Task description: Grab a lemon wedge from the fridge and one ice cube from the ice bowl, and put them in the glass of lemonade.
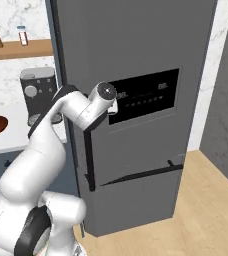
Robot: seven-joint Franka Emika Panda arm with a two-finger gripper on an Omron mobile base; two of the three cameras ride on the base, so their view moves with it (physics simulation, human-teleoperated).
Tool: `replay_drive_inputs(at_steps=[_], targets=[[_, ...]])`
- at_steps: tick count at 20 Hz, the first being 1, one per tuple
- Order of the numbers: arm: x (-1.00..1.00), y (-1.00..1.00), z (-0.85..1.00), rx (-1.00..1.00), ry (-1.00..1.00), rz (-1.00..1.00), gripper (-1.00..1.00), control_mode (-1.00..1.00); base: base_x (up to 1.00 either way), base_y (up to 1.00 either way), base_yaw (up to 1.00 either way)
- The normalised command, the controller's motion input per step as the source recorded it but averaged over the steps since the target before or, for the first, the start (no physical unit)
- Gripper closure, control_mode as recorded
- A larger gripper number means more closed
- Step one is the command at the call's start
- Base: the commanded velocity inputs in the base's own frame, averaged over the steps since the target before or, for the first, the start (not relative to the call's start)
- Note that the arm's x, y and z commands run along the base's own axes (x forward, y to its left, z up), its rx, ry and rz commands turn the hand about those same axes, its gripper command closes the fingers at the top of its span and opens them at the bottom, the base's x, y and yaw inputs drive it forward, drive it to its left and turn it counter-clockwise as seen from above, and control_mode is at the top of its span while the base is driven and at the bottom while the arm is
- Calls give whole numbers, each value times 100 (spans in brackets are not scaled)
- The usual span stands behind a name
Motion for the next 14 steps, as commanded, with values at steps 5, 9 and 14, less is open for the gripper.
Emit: replay_drive_inputs(at_steps=[5, 9, 14], targets=[[-41, -100, 5, 0, 0, -14, 100, -100, 0, 0, 0], [-34, -100, 1, 0, 0, -18, 100, -100, 0, 0, 0], [-29, -81, -2, 0, -2, -25, -100, -100, 0, 0, 0]])
